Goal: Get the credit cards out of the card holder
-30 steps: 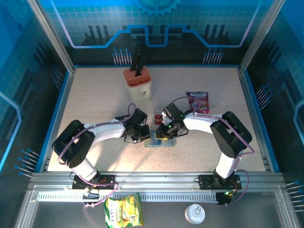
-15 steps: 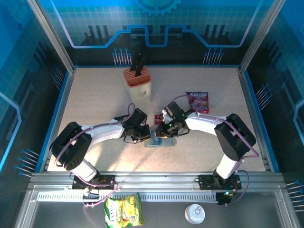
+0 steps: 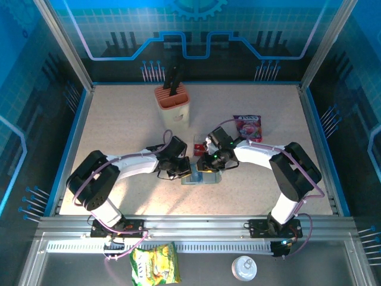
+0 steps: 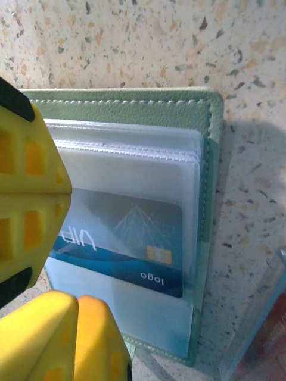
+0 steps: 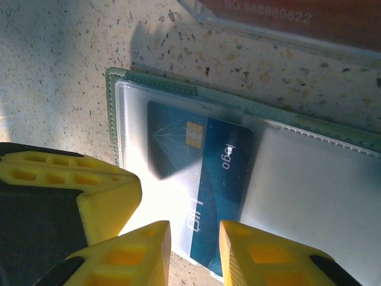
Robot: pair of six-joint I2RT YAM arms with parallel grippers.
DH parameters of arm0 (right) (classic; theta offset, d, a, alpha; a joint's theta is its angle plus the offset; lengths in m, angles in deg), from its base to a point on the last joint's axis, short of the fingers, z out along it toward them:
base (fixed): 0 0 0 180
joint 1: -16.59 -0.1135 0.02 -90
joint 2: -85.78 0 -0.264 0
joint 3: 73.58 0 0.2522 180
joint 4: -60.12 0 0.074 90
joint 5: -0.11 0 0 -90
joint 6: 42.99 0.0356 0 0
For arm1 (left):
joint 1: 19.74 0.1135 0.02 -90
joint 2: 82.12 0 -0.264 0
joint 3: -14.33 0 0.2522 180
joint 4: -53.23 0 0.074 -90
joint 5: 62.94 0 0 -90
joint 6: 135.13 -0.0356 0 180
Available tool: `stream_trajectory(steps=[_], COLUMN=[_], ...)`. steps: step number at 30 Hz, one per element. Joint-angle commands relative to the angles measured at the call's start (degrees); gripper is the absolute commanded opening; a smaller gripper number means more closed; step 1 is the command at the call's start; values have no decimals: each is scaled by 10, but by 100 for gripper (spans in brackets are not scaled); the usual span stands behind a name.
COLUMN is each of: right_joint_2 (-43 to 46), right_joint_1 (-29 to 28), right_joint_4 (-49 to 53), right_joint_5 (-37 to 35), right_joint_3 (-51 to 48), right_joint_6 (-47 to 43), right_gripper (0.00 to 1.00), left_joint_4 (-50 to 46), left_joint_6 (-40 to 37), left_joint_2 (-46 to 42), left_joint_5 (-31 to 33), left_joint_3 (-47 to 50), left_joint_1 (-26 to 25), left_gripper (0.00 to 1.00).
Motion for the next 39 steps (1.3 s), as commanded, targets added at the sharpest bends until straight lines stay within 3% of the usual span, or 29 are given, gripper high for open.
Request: stream_trajectory(steps=[1, 22, 39], right_joint_2=[3, -33, 10], right_joint_1=[9, 17, 23], right_joint_4=[13, -58, -102], right_joint_5=[1, 51, 84], right_joint_3=[-7, -36, -65], right_joint_6=[-9, 14, 42], right_gripper=[28, 28, 20], left_joint_4=[-15, -39, -38], left_joint_6=[-12, -18, -17], left_joint_2=[12, 13, 11], left_joint_5=[-3, 12, 13], left_joint_3=[-10, -12, -10], left_joint_1=[-3, -2, -3], left_gripper=[0, 0, 0])
